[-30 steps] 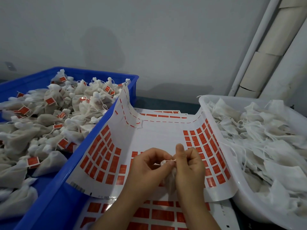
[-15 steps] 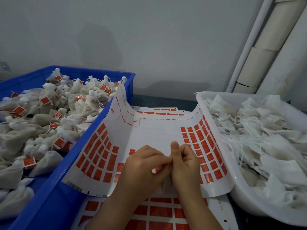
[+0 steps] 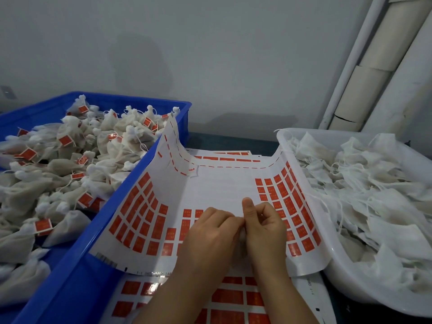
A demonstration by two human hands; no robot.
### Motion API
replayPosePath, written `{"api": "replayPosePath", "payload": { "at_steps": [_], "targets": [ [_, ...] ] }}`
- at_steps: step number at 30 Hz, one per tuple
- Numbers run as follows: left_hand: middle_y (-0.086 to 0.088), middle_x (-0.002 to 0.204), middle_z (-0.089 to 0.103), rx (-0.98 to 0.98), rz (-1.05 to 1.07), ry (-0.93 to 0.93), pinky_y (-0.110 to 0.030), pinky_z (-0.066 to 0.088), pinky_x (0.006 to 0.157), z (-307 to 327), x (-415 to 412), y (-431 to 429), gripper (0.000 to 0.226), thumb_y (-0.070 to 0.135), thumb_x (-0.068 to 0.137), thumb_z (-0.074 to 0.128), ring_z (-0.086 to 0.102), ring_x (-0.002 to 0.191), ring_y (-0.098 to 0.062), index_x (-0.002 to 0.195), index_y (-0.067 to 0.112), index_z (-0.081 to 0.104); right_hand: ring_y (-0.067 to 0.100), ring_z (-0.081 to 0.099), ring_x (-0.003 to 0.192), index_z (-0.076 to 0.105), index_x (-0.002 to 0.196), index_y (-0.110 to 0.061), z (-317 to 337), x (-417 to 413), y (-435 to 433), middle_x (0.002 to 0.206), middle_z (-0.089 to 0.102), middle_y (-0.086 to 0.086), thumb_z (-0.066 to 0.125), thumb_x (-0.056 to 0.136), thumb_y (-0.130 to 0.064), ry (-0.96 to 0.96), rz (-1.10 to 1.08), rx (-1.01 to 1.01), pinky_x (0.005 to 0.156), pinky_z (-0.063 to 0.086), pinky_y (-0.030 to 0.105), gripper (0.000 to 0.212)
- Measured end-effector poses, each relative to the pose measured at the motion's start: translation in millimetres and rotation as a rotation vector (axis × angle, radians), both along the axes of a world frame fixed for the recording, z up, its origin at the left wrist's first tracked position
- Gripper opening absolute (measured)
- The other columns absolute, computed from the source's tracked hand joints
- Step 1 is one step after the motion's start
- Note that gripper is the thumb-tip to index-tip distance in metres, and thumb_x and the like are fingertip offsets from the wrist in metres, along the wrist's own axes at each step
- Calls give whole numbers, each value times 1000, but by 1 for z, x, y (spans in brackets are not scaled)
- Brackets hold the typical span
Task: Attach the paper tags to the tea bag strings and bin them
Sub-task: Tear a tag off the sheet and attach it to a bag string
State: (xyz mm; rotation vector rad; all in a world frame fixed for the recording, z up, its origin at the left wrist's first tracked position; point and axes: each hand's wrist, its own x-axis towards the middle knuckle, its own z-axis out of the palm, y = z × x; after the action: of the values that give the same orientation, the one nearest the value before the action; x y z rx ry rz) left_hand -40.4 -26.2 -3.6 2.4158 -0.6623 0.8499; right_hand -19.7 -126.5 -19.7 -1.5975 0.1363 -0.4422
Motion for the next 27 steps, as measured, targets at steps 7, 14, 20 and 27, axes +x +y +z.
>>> {"api": "replayPosePath", "payload": {
  "at_steps": [7, 14, 20, 27],
  "targets": [
    [1, 67, 71, 15, 23, 49, -23, 54, 51, -4, 1, 1, 17, 22, 62, 64, 65, 56, -14, 71, 12, 75, 0, 52, 47, 53, 67, -15, -2, 1, 1, 49, 55, -13, 51, 68, -55, 26, 63, -4, 47, 42, 6, 40],
    [-5, 70, 68, -93, 79, 109, -17, 48, 55, 1, 5, 20, 11, 13, 72, 64, 61, 58, -17, 77, 6, 71, 4, 66, 77, 51, 101, -28, 6, -6, -10, 77, 68, -12, 69, 78, -20, 33, 407, -39, 62, 50, 11, 30],
    [12, 88, 59, -437, 8, 563, -14, 48, 73, -1, 9, 22, 11, 24, 93, 51, 57, 84, -5, 87, 28, 58, 4, 60, 80, 51, 89, -28, 3, -8, -8, 79, 60, -13, 62, 87, -12, -122, 282, -267, 73, 53, 17, 20],
    [-3, 73, 69, -979, -328, 1097, -18, 51, 63, 4, 13, 33, 27, 12, 94, 44, 67, 71, -13, 83, 5, 67, 0, 58, 86, 52, 83, -32, 5, -11, -2, 90, 58, -21, 60, 88, -7, -207, 301, -349, 72, 48, 9, 27]
  ]
}}
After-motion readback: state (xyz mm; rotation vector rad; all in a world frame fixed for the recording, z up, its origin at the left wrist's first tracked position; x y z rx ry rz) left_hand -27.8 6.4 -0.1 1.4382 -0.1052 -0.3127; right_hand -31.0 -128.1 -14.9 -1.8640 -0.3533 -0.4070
